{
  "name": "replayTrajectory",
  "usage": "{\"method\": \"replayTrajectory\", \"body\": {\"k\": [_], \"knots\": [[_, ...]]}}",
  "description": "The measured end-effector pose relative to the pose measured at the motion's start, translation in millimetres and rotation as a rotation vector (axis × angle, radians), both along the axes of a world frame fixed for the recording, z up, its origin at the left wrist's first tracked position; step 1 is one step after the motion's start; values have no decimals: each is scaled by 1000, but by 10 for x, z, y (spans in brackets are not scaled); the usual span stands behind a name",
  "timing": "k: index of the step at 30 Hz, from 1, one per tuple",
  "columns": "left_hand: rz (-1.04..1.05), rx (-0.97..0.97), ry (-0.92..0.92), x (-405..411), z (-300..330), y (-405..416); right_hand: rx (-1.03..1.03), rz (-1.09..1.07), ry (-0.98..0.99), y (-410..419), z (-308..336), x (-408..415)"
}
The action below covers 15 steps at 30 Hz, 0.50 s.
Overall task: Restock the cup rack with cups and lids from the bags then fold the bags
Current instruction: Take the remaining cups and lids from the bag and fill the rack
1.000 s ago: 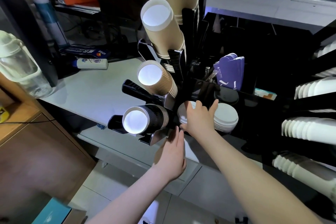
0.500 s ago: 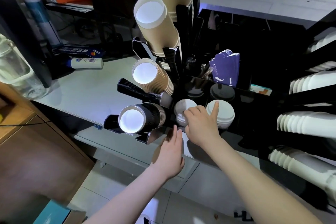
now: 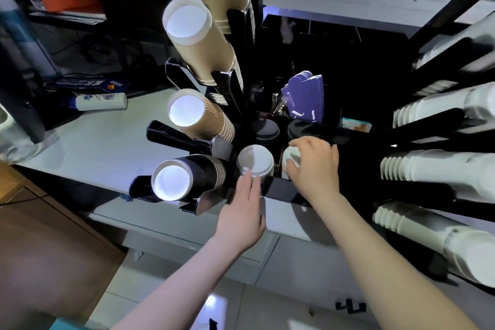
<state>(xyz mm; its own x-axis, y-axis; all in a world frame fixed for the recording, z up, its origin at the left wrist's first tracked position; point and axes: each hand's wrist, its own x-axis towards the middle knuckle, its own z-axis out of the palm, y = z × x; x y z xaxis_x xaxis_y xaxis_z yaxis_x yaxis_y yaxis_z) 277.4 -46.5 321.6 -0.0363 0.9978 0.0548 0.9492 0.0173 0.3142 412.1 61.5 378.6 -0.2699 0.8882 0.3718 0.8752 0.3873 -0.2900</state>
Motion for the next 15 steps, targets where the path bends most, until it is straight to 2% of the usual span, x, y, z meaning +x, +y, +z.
{"method": "replayTrajectory", "body": {"k": [4,10,15], "knots": [[-23,11,-13,46,54,159,-141,-127,-71,120,46,207],[-40,-9,196,101,149,469,-265,-129,-105,112,27,274],[-56,-36,189,126,162,525,-342,-103,-107,89,-14,284]]}}
